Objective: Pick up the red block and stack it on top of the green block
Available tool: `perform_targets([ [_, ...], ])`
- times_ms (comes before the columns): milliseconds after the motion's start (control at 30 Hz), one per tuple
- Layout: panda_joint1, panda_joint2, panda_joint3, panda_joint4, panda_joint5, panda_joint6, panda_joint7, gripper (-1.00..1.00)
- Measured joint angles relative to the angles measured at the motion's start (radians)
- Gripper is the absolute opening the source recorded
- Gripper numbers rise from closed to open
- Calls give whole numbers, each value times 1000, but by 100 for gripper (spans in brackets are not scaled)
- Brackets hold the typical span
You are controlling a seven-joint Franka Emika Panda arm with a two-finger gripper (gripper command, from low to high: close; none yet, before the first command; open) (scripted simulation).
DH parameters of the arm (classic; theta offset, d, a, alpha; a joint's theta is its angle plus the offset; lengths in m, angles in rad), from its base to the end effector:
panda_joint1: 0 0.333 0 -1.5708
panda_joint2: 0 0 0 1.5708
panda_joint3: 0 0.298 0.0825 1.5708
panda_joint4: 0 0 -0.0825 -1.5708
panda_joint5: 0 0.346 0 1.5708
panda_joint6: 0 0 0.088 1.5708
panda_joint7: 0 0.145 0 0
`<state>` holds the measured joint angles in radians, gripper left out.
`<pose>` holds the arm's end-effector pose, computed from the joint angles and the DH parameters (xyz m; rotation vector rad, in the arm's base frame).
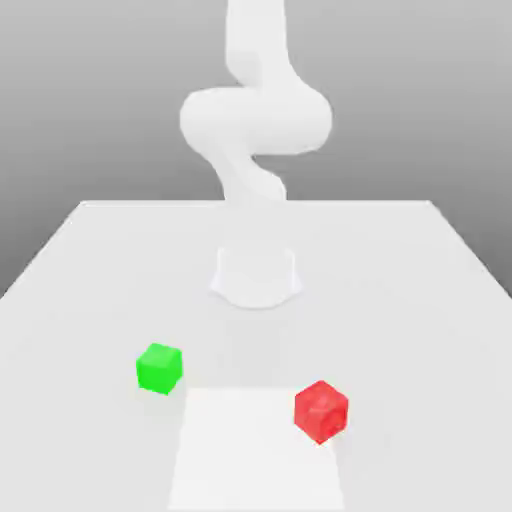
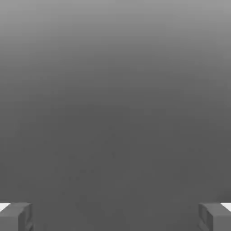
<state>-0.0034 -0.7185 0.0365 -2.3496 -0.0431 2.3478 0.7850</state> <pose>0.3778 0.0142 0.6215 -2.5692 0.9864 -0.9827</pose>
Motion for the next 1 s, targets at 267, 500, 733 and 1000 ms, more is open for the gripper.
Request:
perform_targets([
  [267,4,311,71,-172,-125,169,-76,0],
  [500,50,582,72,-330,-118,332,-234,0],
  [733,112,769,82,-419,24,479,-426,0],
  [1000,144,946,30,-397,-39,629,-382,0],
])
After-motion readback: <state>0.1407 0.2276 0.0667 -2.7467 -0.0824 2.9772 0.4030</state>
